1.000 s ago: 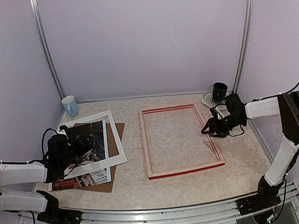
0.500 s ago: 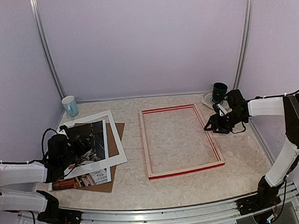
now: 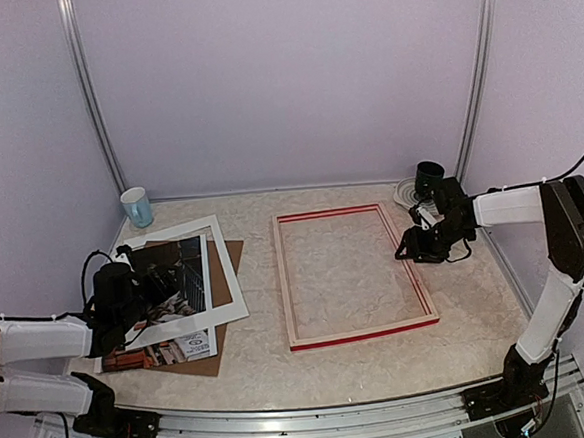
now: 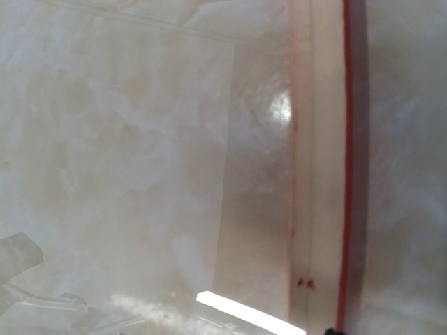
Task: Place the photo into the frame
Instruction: Press the glass panel against the frame body.
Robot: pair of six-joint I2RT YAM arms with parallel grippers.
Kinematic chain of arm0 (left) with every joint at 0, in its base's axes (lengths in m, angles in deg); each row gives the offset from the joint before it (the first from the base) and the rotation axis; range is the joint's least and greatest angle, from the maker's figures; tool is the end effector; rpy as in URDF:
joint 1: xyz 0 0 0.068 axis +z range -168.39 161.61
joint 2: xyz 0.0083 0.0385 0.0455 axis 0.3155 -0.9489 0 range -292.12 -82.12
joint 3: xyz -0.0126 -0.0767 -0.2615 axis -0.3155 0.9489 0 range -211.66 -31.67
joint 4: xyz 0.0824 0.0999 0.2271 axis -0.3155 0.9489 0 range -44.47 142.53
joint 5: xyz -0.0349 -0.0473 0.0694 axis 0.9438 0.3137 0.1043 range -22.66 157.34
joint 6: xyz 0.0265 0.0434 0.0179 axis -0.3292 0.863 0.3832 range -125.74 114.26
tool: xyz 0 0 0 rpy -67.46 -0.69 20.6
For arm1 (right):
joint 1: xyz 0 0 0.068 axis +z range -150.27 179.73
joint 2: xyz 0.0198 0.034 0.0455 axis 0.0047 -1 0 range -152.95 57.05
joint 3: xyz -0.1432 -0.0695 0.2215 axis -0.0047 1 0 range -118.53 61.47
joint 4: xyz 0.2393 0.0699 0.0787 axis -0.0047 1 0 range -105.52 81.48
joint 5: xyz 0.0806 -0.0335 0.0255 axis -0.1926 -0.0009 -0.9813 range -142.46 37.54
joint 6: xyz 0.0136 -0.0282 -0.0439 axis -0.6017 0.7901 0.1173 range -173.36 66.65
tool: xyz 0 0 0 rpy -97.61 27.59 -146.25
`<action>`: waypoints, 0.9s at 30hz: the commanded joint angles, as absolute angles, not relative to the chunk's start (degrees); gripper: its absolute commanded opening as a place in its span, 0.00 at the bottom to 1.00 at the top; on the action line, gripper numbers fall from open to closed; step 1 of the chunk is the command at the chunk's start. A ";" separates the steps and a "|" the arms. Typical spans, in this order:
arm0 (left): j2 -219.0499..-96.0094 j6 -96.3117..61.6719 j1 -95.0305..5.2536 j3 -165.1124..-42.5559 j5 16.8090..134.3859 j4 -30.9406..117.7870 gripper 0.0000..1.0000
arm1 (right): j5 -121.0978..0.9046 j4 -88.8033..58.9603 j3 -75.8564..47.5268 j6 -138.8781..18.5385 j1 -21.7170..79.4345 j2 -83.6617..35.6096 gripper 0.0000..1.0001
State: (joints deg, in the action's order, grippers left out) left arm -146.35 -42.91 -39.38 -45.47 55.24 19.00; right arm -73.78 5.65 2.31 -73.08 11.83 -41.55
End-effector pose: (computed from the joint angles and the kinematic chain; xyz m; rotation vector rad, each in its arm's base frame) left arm 0.1960 -0.0672 0.1566 -0.4183 1.9615 -0.4477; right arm 0.3292 0.0837 0.1718 0.0460 2.6735 0.6756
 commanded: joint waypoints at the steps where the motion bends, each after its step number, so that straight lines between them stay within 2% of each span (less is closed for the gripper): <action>1: -146.37 -42.26 -39.41 -44.94 54.90 18.85 0.99 | -70.94 6.00 0.48 -73.15 12.93 -44.09 0.60; 12: -146.26 -42.17 -39.46 -44.94 54.86 18.90 0.99 | -70.81 5.52 0.40 -73.46 15.82 -45.86 0.60; 27: -146.02 -42.06 -39.56 -44.94 55.47 18.57 0.99 | -63.71 7.86 -1.37 -75.08 18.78 -41.65 0.60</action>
State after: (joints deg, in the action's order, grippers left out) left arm -146.35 -42.80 -39.38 -45.47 55.28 19.03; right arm -65.65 6.33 0.11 -74.26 17.27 -43.80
